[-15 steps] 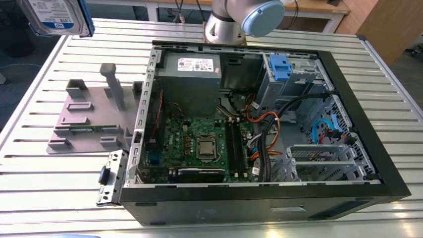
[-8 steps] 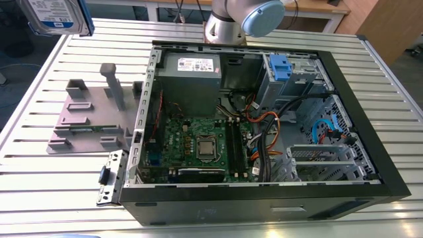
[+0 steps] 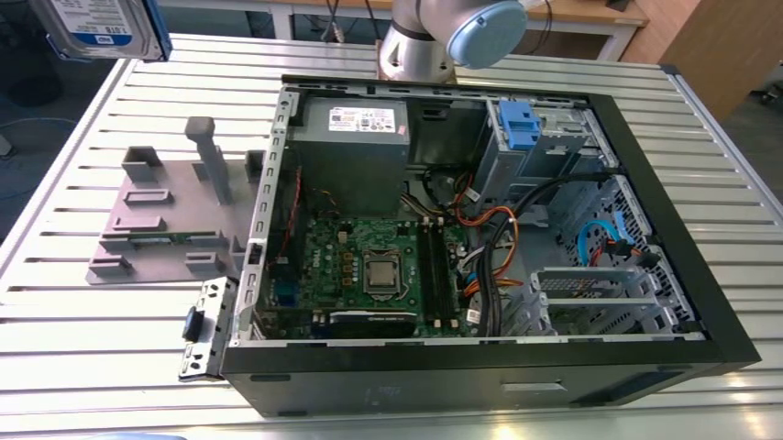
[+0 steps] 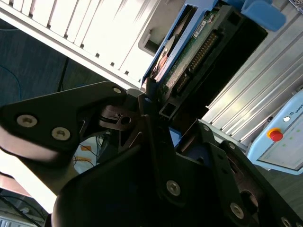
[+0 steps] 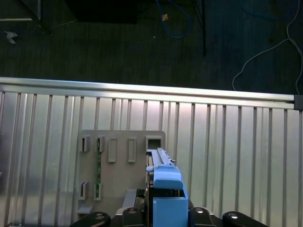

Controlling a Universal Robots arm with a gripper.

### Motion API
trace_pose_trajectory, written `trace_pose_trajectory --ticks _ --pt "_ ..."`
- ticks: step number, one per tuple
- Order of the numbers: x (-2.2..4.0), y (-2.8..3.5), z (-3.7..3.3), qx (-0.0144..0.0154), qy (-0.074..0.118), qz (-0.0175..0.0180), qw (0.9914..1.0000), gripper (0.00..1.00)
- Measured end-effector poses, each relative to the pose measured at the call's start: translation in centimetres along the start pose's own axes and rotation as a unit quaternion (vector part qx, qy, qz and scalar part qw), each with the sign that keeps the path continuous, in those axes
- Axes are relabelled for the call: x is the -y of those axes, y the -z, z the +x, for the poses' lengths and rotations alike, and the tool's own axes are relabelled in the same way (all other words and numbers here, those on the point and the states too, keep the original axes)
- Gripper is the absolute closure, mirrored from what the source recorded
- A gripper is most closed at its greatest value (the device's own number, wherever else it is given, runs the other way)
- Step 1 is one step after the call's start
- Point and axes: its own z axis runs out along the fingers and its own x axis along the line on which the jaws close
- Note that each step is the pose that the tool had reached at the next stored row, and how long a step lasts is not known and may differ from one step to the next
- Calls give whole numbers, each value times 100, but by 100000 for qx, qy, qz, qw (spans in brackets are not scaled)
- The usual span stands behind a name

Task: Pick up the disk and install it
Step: 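Pick up the disk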

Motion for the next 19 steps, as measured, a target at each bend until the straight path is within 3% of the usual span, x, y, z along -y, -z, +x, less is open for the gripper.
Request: trace_pose_trajectory --ticks 19 --pt "-3 55 -2 -172 -9 -8 100000 63"
